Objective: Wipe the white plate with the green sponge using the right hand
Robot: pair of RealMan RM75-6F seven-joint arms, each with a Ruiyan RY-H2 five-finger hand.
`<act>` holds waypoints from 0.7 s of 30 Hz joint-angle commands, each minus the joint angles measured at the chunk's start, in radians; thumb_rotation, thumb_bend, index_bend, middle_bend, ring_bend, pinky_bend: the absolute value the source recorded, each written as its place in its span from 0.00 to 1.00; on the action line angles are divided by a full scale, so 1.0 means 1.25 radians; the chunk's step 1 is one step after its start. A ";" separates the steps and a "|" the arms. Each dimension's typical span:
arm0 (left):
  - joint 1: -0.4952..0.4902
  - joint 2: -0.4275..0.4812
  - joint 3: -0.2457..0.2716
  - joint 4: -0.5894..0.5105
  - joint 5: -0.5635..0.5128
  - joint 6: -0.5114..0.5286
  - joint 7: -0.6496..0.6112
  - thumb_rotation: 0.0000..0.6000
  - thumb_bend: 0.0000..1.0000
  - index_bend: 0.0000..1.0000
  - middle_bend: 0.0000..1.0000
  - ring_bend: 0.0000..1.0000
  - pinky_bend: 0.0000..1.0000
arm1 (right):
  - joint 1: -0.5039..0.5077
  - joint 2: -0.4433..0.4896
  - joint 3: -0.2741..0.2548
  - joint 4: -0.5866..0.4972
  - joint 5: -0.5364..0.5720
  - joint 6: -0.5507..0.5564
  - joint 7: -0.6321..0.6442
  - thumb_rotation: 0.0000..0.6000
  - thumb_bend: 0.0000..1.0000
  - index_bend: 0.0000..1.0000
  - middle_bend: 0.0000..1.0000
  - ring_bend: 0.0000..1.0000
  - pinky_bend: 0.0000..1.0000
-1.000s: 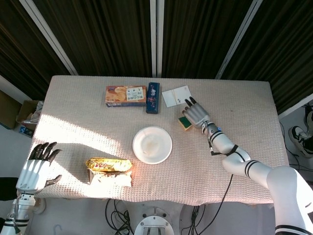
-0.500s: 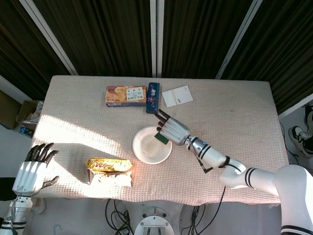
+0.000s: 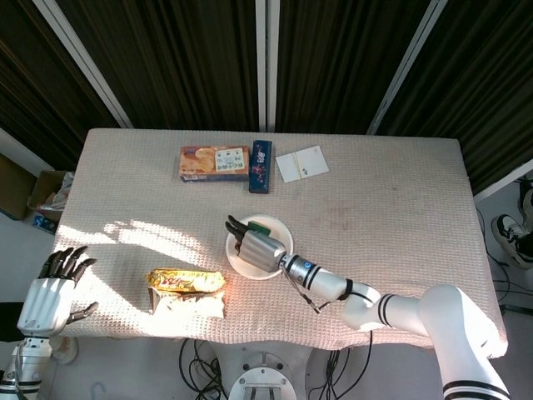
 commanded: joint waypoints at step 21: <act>0.005 -0.005 0.000 0.006 0.012 0.010 -0.007 1.00 0.05 0.25 0.12 0.10 0.12 | -0.029 -0.022 0.012 -0.014 0.020 0.018 -0.121 1.00 0.29 0.46 0.34 0.07 0.00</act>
